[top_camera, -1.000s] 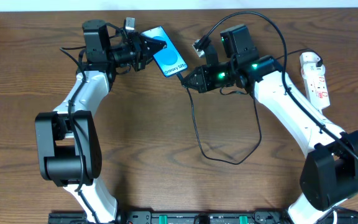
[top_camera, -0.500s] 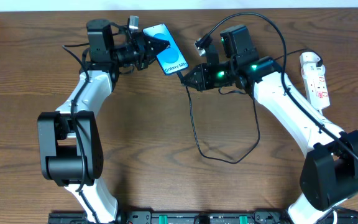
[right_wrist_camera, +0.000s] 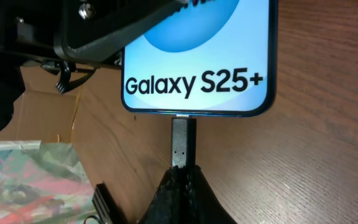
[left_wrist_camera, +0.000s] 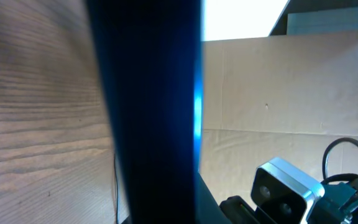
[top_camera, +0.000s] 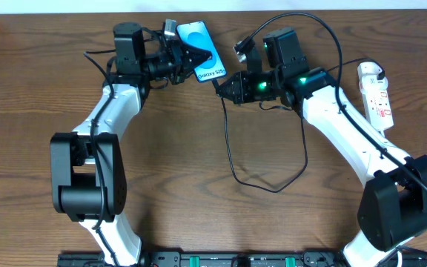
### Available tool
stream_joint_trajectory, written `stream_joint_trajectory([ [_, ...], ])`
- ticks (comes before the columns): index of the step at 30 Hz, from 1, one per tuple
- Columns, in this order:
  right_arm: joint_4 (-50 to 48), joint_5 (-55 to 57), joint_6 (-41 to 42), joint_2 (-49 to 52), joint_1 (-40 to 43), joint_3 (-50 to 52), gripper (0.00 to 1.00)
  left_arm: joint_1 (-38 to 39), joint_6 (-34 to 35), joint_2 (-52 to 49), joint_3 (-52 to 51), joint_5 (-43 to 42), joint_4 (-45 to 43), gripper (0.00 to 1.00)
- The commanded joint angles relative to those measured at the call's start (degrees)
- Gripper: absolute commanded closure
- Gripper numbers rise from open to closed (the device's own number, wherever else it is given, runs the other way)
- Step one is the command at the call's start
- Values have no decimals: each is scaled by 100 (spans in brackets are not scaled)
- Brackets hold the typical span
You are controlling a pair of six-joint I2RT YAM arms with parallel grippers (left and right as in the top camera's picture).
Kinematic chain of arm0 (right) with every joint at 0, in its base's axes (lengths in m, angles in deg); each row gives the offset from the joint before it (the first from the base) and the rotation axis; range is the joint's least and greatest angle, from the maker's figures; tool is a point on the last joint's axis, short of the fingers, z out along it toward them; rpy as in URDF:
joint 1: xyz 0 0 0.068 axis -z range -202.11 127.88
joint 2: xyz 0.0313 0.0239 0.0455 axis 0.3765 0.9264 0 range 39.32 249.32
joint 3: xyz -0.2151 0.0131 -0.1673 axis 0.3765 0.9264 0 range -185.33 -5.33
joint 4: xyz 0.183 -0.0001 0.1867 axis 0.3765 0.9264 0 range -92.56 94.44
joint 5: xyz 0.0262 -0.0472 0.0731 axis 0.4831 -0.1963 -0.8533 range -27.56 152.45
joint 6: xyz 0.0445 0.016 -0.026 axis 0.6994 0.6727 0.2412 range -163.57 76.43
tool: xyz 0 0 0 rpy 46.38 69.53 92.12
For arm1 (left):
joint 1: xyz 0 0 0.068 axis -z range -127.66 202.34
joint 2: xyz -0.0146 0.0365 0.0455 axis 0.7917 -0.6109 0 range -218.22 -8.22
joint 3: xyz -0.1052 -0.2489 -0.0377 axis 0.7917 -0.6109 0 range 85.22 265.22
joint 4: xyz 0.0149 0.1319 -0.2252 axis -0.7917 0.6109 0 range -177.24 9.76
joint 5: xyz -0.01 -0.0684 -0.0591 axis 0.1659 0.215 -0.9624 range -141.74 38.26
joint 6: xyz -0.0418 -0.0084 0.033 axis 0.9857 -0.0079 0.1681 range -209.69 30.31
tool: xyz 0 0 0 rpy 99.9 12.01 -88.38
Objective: Plug charger to phone and switch on socket
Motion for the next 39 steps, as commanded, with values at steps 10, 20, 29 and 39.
stream_joint_trajectory([
  [10,-149,409,37,-140,42,-173,99,286,-234,129,-11,-942,63,93],
  [20,382,426,37,-140,44,-173,95,50,-258,129,-11,-776,66,93],
  [29,448,424,-74,-140,48,-173,76,-28,-741,129,-11,-737,66,93],
  [39,334,-317,-682,-142,448,-173,58,-28,-1593,127,-98,-765,166,93],
])
